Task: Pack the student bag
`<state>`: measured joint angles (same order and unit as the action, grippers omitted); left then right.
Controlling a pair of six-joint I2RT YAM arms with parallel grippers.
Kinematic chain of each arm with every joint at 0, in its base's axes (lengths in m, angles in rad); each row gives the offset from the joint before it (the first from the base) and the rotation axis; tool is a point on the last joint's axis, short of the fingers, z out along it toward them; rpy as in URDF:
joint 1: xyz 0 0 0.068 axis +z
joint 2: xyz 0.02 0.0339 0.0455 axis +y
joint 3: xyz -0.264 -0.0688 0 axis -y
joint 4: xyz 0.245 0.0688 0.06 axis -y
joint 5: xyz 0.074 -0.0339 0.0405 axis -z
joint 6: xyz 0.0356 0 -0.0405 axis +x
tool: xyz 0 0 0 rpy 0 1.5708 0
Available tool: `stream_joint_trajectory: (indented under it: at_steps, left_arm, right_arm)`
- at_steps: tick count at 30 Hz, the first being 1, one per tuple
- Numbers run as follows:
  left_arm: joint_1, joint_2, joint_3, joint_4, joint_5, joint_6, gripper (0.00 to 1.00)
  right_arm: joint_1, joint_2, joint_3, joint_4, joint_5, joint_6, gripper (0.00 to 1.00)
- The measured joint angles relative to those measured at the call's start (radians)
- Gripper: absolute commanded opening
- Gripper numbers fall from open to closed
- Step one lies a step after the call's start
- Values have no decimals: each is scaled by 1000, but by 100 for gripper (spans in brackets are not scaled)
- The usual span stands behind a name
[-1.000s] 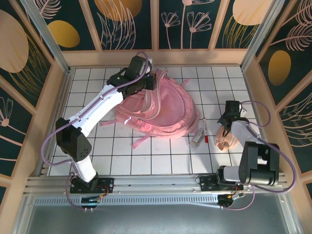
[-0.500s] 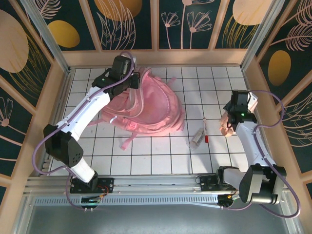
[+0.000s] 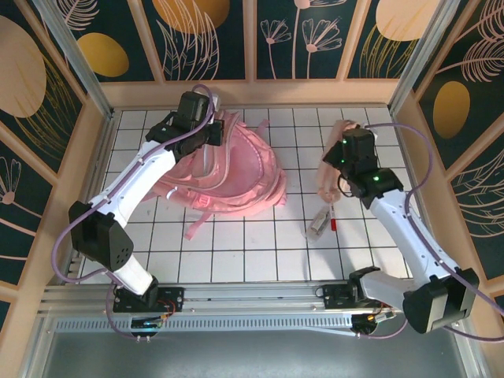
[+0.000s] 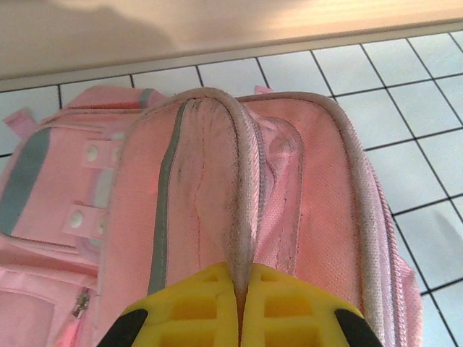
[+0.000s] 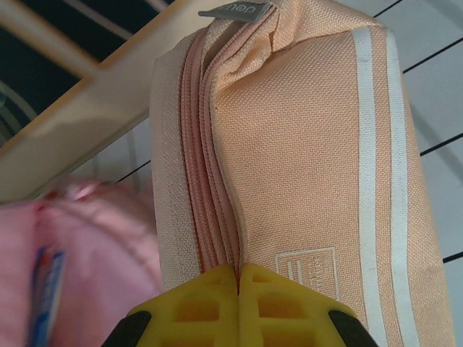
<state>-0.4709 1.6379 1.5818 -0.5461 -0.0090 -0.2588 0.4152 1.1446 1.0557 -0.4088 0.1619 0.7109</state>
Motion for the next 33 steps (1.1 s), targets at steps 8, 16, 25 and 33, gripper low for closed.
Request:
stream_joint_trajectory:
  at_steps: [8,16,25,33]
  left_arm:
    - [0,0,18,-24,36,-8,0]
    - [0,0,37,-45,61,-16,0]
    - [0,3,70,-64,62,-26,0]
    - [2,16,72,-64,80,-48,0]
  right_arm:
    - [181,217,64,162,-100,201,0]
    - [269,514,181,298,-157,405,0]
    - [308,789,314,422,-241,605,0]
    - [333,969,468,519,-327,791,0]
